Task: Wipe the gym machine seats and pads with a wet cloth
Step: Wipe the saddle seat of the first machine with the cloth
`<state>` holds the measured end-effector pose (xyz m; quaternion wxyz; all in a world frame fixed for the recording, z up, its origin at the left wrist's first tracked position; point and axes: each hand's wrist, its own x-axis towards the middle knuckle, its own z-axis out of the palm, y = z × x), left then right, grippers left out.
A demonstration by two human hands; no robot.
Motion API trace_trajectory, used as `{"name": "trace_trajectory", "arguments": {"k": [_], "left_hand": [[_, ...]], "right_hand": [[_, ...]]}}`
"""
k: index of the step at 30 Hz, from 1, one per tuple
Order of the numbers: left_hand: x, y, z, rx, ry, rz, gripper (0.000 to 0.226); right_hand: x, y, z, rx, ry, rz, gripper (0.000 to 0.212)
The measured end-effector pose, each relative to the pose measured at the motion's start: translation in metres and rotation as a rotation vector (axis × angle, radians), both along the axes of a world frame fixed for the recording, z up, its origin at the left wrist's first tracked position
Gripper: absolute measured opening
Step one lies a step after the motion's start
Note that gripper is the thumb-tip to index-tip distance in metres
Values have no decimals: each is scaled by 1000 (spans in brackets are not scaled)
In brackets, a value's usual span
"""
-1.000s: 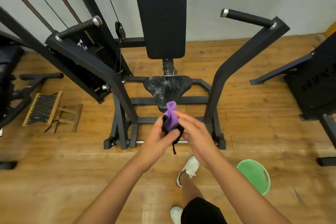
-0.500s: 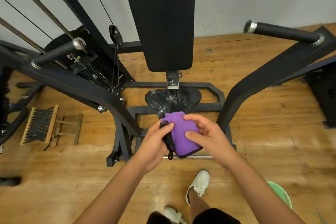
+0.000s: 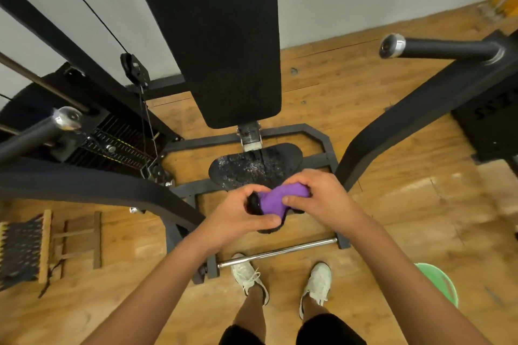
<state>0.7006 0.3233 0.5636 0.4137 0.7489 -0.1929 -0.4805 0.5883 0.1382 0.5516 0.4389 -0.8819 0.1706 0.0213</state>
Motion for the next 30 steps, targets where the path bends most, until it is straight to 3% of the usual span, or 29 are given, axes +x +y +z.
{"name": "trace_trajectory", "arguments": {"k": [2,4,7,9,12,15,20,23,27,30], "left_hand": [[11,-4,-6,2,-89,-83,28],[19,-7,-16,-18,-35,-69,16],[23,-11,-33,-31,-50,-82,24],[22,-14,-49,32,-249,-173,31],[15,-22,-75,93,-462,-263,30],[11,-33,-104,10,-408,-359,41],[26,-39,-165,15,-354,-575,63],[47,-48,-202,57,-328,-366,59],[94,-60,-276,321,-609,-197,57],[121,-63,-331,479,-669,-175,61]], "right_hand": [[10,7,-9,-4,-19,-74,27],[19,20,-21,53,-84,-263,29],[29,48,-37,284,-162,-647,40],[37,60,-47,321,-166,-775,33],[47,67,-68,509,-125,-753,23],[50,57,-98,615,-13,-654,45],[54,12,-159,694,92,-618,34],[55,-19,-201,627,141,-631,33],[66,-69,-249,404,206,-645,40],[84,-100,-276,214,240,-596,49]]}}
